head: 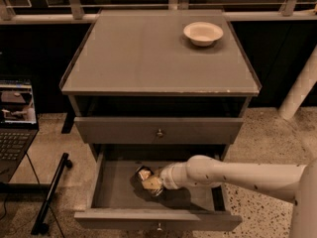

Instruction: Pick orange can from middle drawer and place on counter

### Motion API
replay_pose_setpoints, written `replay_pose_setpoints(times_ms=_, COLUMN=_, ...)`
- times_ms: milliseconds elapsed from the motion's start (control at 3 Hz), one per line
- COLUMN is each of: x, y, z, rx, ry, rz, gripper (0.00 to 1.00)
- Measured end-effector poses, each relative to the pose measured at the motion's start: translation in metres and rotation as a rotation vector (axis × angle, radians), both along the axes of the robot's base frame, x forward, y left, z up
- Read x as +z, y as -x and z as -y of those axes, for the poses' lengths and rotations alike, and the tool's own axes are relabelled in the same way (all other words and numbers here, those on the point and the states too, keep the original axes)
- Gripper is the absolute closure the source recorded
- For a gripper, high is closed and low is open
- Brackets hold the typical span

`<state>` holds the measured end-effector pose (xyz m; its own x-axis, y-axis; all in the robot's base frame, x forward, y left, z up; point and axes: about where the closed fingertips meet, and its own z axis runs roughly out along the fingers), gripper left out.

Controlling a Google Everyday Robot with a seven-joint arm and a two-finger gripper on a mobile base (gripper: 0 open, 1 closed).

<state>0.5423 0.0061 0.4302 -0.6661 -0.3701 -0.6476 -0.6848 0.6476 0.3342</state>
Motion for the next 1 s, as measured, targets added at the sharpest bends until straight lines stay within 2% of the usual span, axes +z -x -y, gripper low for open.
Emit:
replay_pose_setpoints(times_ms=333, x=0.036, y=0.028, z=0.026, rx=0.068, ry=-0.004, rz=0.003, gripper=1.00)
replay_pose_setpoints(times_ms=667, x=0.081, y=0.049, z=0.066, rx=0.055, ry=0.035, rz=0.058, gripper=1.00)
replay_pose_setpoints(times_ms=1000, x=0.081, y=0.049, z=0.066, rx=0.055, ry=0.035, rz=0.058, gripper=1.00)
